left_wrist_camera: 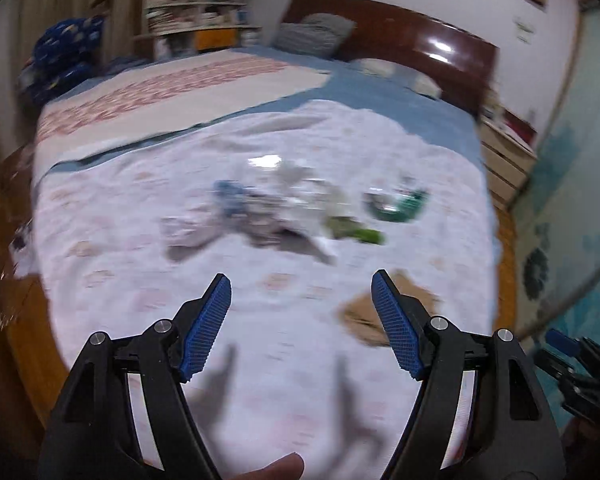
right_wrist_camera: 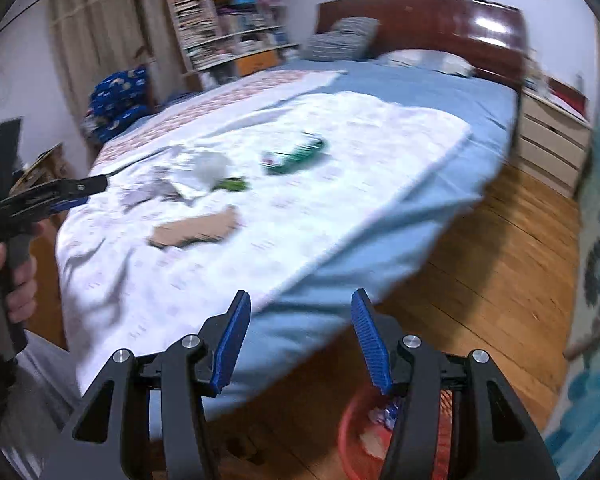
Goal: Collect trash
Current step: 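Grasp crumpled white paper with the left gripper while the right gripper grasps a white plastic sheet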
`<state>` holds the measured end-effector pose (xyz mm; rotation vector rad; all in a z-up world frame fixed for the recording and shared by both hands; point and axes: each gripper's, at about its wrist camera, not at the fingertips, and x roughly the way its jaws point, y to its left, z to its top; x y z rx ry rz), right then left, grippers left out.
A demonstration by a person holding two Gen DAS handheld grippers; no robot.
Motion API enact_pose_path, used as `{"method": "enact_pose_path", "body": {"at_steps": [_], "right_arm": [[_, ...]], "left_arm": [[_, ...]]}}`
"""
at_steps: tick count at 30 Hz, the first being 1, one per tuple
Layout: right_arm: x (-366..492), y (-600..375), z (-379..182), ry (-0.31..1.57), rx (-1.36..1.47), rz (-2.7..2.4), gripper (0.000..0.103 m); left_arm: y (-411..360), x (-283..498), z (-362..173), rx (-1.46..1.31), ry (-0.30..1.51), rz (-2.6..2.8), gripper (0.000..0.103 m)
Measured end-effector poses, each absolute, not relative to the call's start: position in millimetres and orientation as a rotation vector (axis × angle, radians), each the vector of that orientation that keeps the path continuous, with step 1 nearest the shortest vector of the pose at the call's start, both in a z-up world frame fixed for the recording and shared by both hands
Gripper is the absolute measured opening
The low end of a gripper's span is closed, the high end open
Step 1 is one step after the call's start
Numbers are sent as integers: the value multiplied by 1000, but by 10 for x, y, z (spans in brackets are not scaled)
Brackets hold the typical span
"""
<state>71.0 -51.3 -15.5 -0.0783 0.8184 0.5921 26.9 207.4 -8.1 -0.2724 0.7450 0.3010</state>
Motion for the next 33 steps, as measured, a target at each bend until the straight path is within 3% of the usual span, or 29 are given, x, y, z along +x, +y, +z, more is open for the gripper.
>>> {"method": "enact_pose_path", "body": {"at_steps": [15, 19, 24, 25, 26, 31, 33], "right_arm": [[1477, 1049, 72, 856, -99, 791, 54], [1869, 1634, 16, 921, -51, 821, 66], [2272, 2268, -326, 1034, -19, 792, 67], [2356, 2349, -423, 1062, -4, 779, 61], [2405, 2393, -481, 1080, 12, 775, 46], [2611, 2449, -682, 1132, 138, 777, 31], [2619, 2431, -672, 1131, 143, 786, 30]], "left_arm": [[2619, 295, -163, -274, 758, 375, 73], [2762, 266, -215, -319, 773, 388, 73], [2913, 266, -253, -377, 779, 399, 73], [2939, 268, -256, -387, 779, 401, 73], [2964, 272, -255, -401, 779, 401, 73], [3043, 320, -264, -442, 780, 386, 73], [3049, 348, -270, -445, 782, 378, 73]]}}
